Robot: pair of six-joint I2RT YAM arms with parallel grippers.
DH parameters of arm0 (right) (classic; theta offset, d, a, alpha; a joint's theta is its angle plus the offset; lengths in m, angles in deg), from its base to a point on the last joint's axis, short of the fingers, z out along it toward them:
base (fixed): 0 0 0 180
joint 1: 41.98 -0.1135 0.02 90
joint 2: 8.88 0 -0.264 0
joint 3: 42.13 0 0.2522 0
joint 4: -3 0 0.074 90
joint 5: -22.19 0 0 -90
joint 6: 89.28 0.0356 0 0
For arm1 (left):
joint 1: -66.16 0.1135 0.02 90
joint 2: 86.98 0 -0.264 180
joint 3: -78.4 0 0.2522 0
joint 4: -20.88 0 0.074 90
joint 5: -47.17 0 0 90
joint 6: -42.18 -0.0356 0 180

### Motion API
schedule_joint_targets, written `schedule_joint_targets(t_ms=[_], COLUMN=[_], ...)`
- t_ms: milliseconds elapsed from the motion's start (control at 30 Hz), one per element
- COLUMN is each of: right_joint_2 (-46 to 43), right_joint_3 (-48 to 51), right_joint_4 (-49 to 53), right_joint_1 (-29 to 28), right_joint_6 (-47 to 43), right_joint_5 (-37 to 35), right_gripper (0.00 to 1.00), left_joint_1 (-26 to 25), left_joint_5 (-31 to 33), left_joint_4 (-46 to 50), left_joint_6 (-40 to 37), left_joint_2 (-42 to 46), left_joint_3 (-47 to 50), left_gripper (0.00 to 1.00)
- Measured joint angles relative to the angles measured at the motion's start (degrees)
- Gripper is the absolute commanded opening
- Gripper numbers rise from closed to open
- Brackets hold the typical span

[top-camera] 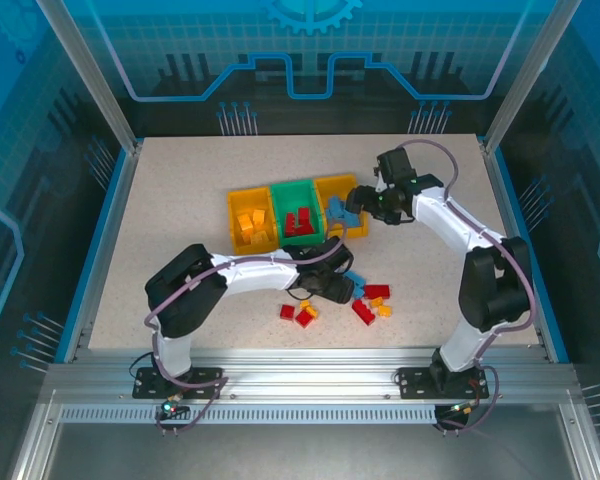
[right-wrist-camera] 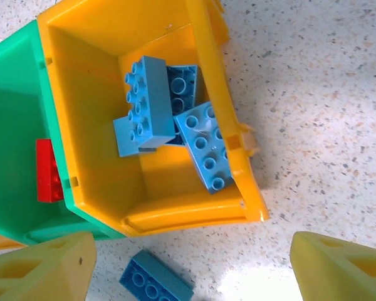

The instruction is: Sort the legos into containers by color

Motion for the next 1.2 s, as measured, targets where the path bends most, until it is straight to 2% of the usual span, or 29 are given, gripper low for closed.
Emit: schedule_joint_targets(t_ms=[367,633,900,1000,1200], right_joint_2=[-5.42,-9.27,-12.96,-12.9,-10.97], right_joint_3=[4.57,11.26,18.08,19.15,19.12], right_joint_4=[-0.04,-0.28,-1.68,-2.16,-4.07], right_joint_1=[3.65,3.45,0.0,-2.78,-9.73], right_joint_6=[-0.72,-5.2,-13.38,-15.87,-20.48], right_joint_5=[-0.72,-1.38,0.57,1.64,1.75], right_gripper=[0.83,0.82,0.8,0.8,0.82], left_joint_1=[0.0,0.0,0.9,3.72,14.62], left_joint_5=[2.8,4.61,8.28,8.94,9.4], left_joint_4=[1.25,2.69,5.92,6.64,7.78], left_joint_6=[0.17,0.09,0.24,0.0,-1.38], left_joint_2=[-0.9,0.94,11.98,15.45,18.8], left_joint_3=[-0.7,-0.22,0.92,0.92,0.9], left_gripper=[0.39,0.37,0.39,0.39,0.4])
